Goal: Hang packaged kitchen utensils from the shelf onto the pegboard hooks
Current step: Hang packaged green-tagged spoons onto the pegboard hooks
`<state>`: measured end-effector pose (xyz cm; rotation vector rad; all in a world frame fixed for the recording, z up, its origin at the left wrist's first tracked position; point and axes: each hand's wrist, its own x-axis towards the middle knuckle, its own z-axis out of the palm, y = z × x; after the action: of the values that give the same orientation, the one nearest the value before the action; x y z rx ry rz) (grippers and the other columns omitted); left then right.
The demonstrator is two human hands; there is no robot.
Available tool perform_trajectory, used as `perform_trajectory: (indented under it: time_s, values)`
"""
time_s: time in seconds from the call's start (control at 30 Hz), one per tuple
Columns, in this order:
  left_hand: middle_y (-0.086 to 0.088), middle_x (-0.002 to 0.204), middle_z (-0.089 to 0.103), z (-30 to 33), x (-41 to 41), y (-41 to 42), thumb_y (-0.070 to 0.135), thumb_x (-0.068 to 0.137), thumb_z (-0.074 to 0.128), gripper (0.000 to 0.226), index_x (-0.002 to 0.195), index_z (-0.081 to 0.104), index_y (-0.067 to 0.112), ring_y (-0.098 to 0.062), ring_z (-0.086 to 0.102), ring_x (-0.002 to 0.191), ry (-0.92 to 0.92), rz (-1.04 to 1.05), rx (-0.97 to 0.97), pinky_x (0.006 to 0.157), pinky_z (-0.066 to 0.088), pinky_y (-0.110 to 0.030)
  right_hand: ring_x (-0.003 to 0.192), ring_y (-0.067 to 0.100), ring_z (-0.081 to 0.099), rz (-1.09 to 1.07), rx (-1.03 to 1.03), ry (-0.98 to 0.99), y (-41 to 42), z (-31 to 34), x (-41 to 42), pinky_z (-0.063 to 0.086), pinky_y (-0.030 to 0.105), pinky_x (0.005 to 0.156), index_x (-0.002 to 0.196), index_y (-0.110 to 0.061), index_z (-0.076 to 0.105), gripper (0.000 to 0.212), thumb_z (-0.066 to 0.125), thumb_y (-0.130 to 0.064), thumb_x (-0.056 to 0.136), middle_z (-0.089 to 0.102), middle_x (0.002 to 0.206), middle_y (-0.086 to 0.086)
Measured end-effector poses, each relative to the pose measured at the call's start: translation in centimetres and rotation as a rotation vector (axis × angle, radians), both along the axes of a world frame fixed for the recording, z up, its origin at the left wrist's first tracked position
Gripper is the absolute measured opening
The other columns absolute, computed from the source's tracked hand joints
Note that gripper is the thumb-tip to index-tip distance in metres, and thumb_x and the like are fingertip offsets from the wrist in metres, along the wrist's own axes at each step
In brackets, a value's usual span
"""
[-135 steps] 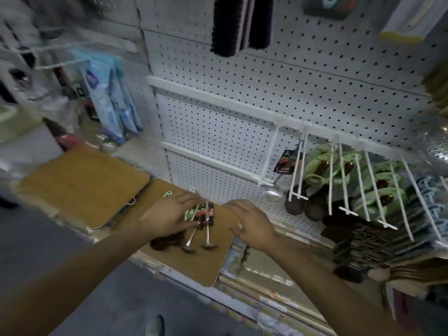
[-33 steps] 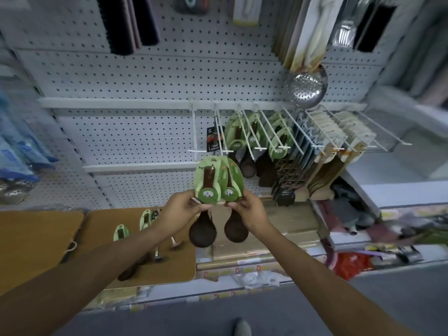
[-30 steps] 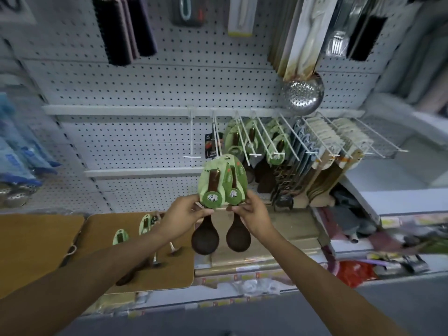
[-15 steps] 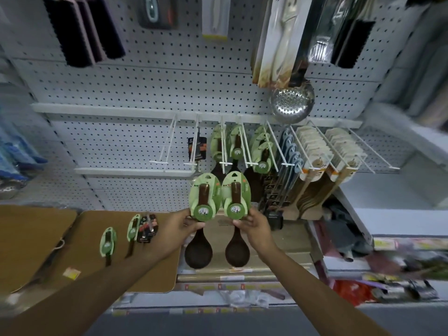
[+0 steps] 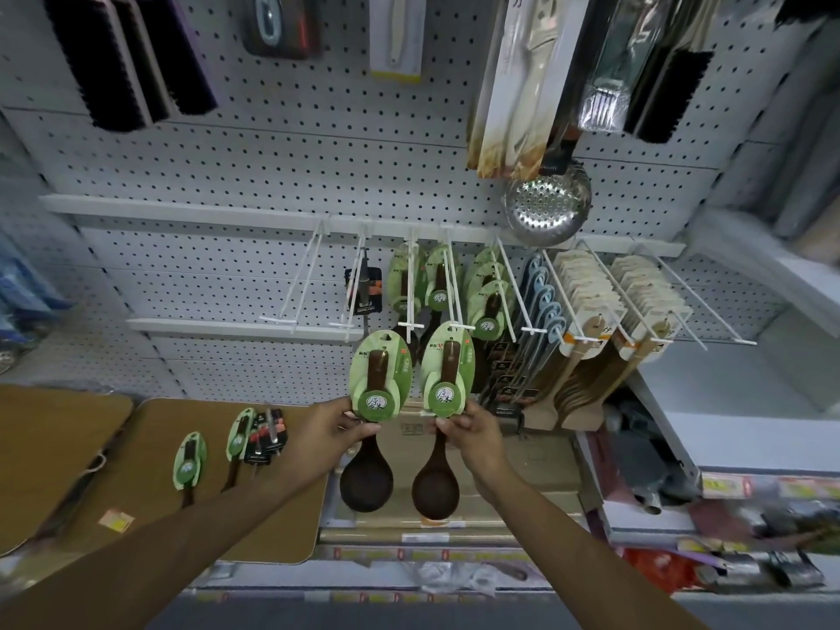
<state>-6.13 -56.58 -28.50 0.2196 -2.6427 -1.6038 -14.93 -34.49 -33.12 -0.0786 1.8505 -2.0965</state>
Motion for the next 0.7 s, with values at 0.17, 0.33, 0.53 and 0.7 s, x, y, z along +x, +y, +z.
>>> perform_trajectory:
  time_s: [0.17, 0.33, 0.53, 0.7]
  values:
    - [0.009, 0.098, 0.076, -0.2, -0.8, 0.1, 0.021, 0.087, 0.076, 0.02, 0.106, 0.072, 0.017, -0.004, 0.07, 0.088, -0.01, 0.003, -0.017, 0.078, 0.054, -0.017, 0.082, 0.028, 0.068, 0.004, 0.0, -0.005, -0.5, -0.2, -1.7, 0.058, 0.036, 0.081, 0.115, 0.001, 0.059, 0.027, 0.06, 0.01, 0.089, 0.074, 0.085, 0.015]
    - [0.012, 0.095, 0.077, -0.4, -1.3, 0.0, 0.021, 0.086, 0.077, 0.018, 0.104, 0.074, 0.02, -0.008, 0.071, 0.088, -0.007, -0.024, 0.002, 0.086, 0.058, -0.034, 0.075, 0.023, 0.066, -0.016, 0.017, -0.031, -1.4, 0.5, -4.7, 0.058, 0.032, 0.077, 0.113, 0.005, 0.059, 0.023, 0.058, 0.011, 0.09, 0.073, 0.076, 0.01]
    - [0.014, 0.091, 0.076, -0.7, -1.5, -0.4, 0.034, 0.083, 0.079, 0.018, 0.099, 0.073, 0.029, -0.009, 0.072, 0.087, -0.015, -0.041, 0.003, 0.086, 0.058, -0.043, 0.062, 0.022, 0.063, -0.039, 0.052, -0.076, -2.6, 1.3, -9.0, 0.053, 0.035, 0.07, 0.098, 0.005, 0.057, 0.015, 0.054, 0.017, 0.089, 0.068, 0.061, 0.005]
    - [0.014, 0.093, 0.076, -1.4, -1.5, -0.6, 0.06, 0.073, 0.07, 0.041, 0.101, 0.072, 0.03, -0.007, 0.071, 0.089, -0.056, -0.046, 0.009, 0.087, 0.057, -0.045, 0.058, 0.016, 0.065, -0.054, 0.099, -0.091, -3.4, 0.9, -11.2, 0.057, 0.033, 0.07, 0.105, 0.006, 0.056, 0.017, 0.053, 0.015, 0.091, 0.066, 0.069, 0.014]
